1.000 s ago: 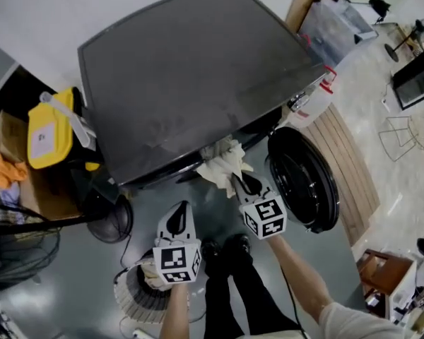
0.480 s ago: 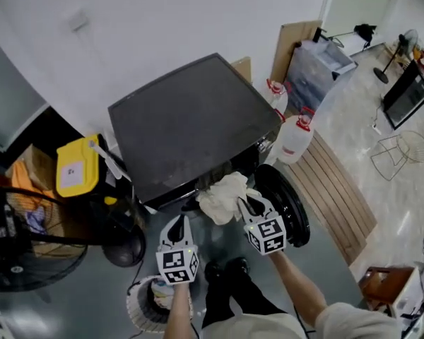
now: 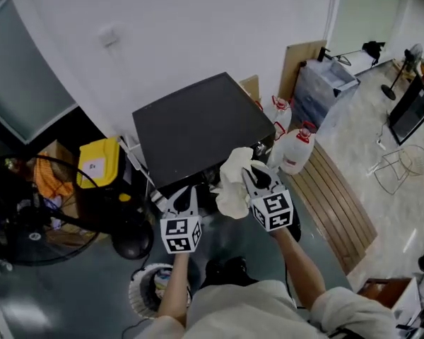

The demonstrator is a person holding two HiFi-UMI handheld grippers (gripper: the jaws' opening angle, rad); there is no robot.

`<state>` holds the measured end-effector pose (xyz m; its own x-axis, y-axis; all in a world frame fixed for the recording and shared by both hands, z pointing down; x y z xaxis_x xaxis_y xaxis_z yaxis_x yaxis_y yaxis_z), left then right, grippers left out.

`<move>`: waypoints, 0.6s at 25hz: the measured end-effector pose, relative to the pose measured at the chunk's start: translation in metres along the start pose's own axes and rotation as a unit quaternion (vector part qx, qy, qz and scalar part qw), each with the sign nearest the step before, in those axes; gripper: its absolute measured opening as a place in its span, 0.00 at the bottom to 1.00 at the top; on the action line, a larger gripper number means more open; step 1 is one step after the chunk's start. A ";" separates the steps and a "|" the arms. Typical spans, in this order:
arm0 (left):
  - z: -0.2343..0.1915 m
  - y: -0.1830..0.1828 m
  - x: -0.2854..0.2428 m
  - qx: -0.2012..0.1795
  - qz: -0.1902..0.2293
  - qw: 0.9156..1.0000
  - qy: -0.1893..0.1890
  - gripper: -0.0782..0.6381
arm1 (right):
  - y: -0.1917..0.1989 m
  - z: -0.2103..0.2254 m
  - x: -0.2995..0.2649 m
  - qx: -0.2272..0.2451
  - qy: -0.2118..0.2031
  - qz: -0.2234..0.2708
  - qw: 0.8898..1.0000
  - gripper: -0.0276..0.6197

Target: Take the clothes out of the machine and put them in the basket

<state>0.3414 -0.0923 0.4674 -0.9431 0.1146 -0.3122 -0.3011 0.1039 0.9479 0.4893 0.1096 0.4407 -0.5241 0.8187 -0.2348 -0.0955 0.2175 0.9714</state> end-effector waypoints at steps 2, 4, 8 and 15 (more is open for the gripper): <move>-0.003 -0.011 0.006 -0.002 0.008 1.000 -0.006 0.13 | -0.020 -0.001 0.005 0.006 -0.005 0.016 1.000 0.14; -0.005 -0.020 0.013 -0.003 0.017 1.000 -0.015 0.13 | -0.038 0.000 0.014 0.014 -0.011 0.032 0.999 0.14; -0.010 -0.047 0.022 -0.007 0.038 0.999 -0.031 0.13 | -0.079 0.004 0.022 0.029 -0.019 0.067 0.997 0.14; -0.015 -0.055 0.045 -0.002 0.053 0.997 -0.062 0.13 | -0.107 -0.013 0.025 0.059 -0.058 0.086 0.993 0.14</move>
<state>0.3131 -0.1075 0.4024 -0.9450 0.2457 -0.2159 -0.2022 0.0800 0.9761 0.4756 0.1003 0.3313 -0.4226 0.9033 -0.0743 0.0906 0.1237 0.9882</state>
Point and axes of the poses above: the fingertips, and each gripper's own axes: x backward along the fingers, z to its right, y out of its underside, the point moved 10 cm from there along x, backward along the fingers, and after that the axes turned 2 degrees about -z, right-handed, at the moved point
